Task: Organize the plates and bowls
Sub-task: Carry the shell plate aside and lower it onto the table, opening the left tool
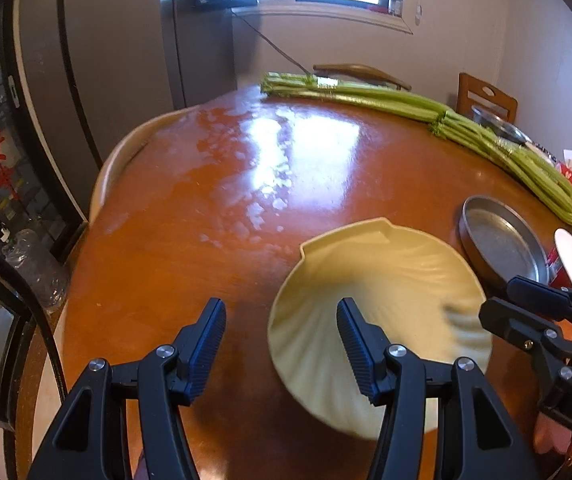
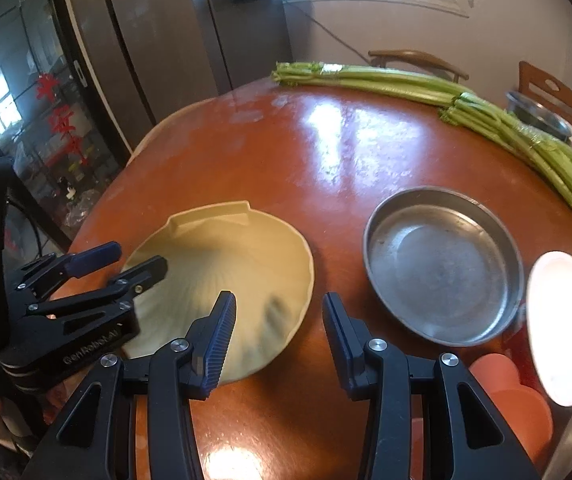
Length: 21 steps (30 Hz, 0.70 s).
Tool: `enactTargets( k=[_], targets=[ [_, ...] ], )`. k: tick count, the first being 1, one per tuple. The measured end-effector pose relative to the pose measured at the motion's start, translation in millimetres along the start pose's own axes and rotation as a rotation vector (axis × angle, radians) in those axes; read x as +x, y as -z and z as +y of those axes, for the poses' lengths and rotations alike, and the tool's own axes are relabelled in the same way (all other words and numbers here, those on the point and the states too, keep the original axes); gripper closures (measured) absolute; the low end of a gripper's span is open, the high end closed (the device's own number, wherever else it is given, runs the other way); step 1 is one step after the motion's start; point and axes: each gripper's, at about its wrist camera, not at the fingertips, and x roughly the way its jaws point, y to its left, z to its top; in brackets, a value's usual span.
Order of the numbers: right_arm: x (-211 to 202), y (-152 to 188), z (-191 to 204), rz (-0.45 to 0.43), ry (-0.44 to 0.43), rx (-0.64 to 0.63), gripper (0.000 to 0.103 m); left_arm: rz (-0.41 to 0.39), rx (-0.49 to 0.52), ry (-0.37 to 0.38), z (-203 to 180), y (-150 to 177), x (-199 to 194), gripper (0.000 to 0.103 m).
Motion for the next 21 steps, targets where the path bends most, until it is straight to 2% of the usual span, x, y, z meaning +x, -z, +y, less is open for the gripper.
enactTargets(
  k=[8, 12, 19, 21],
  targets=[
    [-37.5, 6.8, -6.7, -0.075, 0.012, 0.015, 0.056, -0.047, 0.021, 0.032, -15.0, 0.9, -32.0, 0.044],
    [-60.2, 12.7, -16.1, -0.103, -0.012, 0.051, 0.055, -0.065, 0.048, 0.056, -30.7, 1.3, -43.6, 0.044],
    [-105.1, 29.4, -36.8, -0.179, 0.017, 0.105, 0.053, -0.083, 0.101, 0.09, -62.8, 6.4, -59.9, 0.043],
    [-117.1, 36.3, -44.2, -0.203, 0.035, 0.127, 0.052, -0.082, 0.111, 0.106, -71.7, 8.4, -62.8, 0.04]
  ],
)
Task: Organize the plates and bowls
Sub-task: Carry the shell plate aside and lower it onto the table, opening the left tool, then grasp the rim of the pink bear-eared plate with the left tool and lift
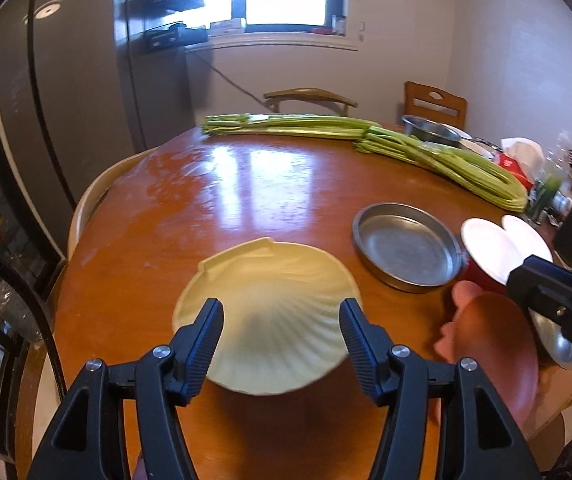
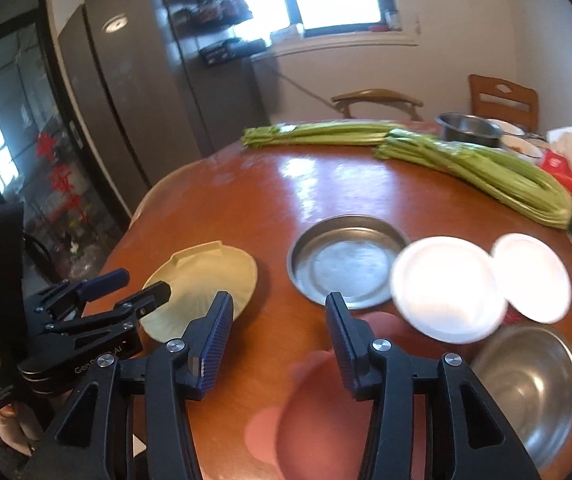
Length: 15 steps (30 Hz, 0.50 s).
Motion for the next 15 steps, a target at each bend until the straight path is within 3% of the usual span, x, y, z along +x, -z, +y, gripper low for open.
enactTargets(
  k=[7, 15],
  targets=[
    [-36.6, 19.8, -21.2, -0.044, 0.061, 0.028, 0.049, 0.017, 0.062, 0.042, -33.3, 6.4, -1.1, 0.036],
    [-51.6, 53.1, -41.6, -0.005, 0.103, 0.05, 0.049, 0.057, 0.129, 0.107, -70.0, 17.4, 8.5, 0.036]
  ],
)
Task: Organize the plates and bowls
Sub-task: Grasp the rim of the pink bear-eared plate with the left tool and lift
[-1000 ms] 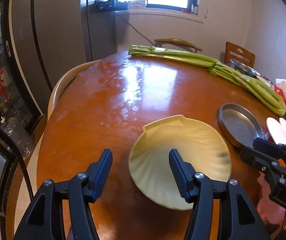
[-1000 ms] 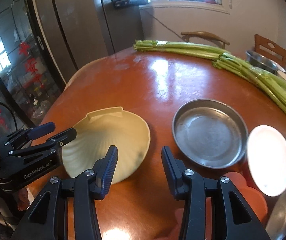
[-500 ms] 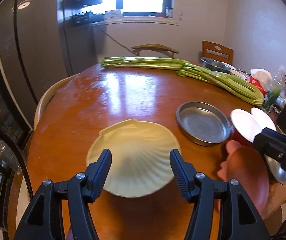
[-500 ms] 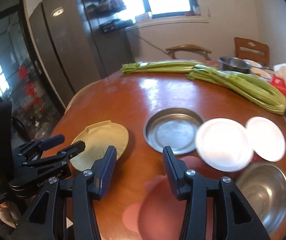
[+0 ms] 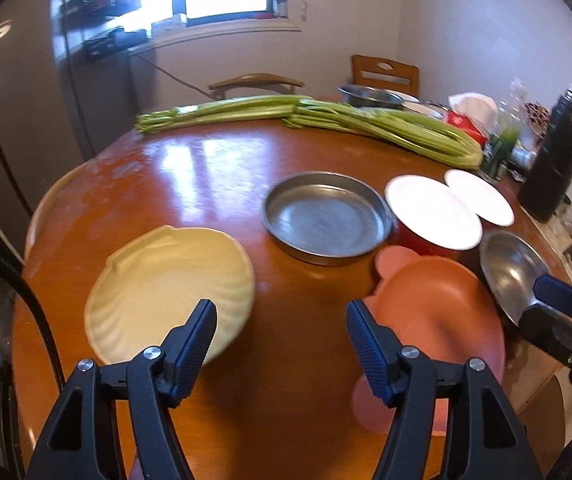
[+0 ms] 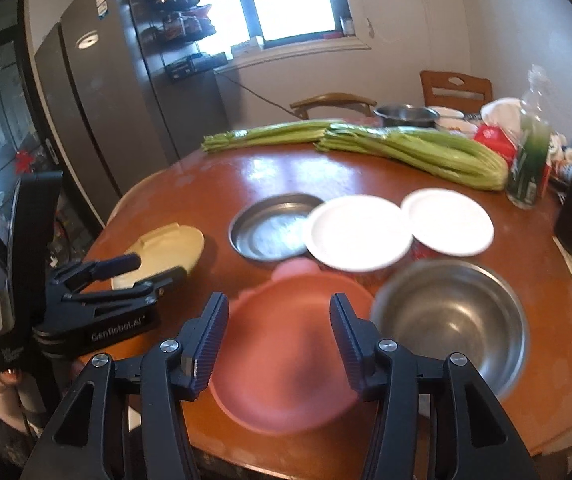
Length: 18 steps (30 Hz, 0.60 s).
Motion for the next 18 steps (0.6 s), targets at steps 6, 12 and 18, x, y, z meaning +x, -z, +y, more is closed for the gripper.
enactTargets(
  k=[6, 12, 18],
  targets=[
    [-4.4, 25.4, -14.0, 0.043, 0.019, 0.021, 0.049, 0.03, 0.031, 0.027, -18.8, 3.9, 10.0, 0.036],
    [3.6, 48.8, -15.9, 0.115, 0.009, 0.024, 0.048, 0.061, 0.049, 0.047, -30.7, 6.6, 21.5, 0.036],
    [19.3, 57.9, -20.5, 0.139, 0.045, 0.053, 0.048, 0.079, 0.064, 0.06, -37.7, 7.7, 29.4, 0.036]
  ],
)
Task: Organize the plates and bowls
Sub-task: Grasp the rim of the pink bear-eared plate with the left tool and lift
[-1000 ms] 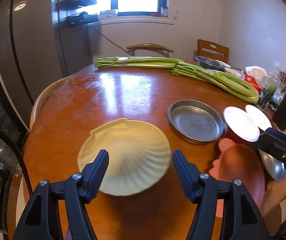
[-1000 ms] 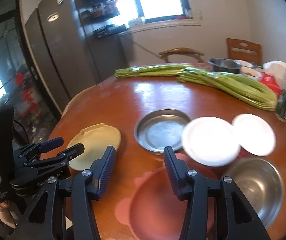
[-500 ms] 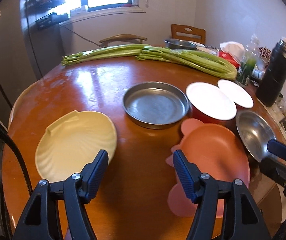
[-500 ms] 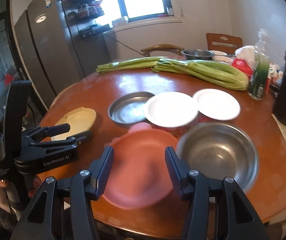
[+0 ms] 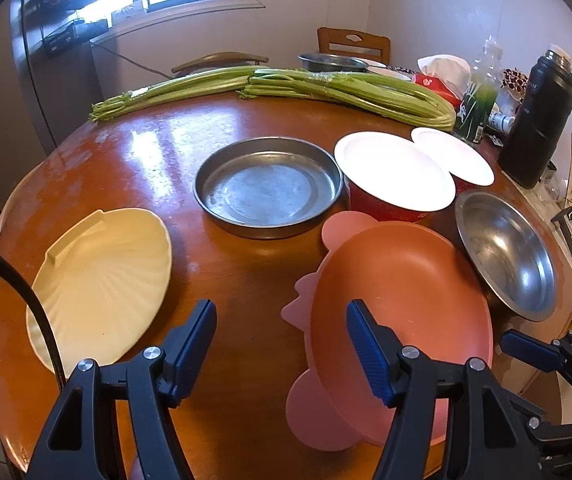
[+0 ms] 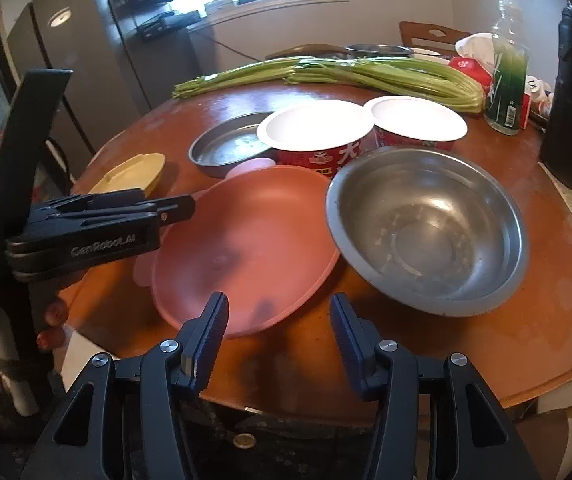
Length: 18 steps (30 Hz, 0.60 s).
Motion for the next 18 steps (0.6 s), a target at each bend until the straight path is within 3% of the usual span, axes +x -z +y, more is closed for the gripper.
enactTargets(
  k=[8, 18],
  targets=[
    [15.4, -6.1, -0.7, 0.02, -0.029, 0.039, 0.048, 0.013, 0.028, 0.031, -8.0, 1.3, 9.4, 0.036],
    [28.1, -10.8, 5.0, -0.007, 0.044, -0.018, 0.048, 0.034, 0.068, 0.069, -19.8, 3.6, 20.7, 0.036]
  ],
)
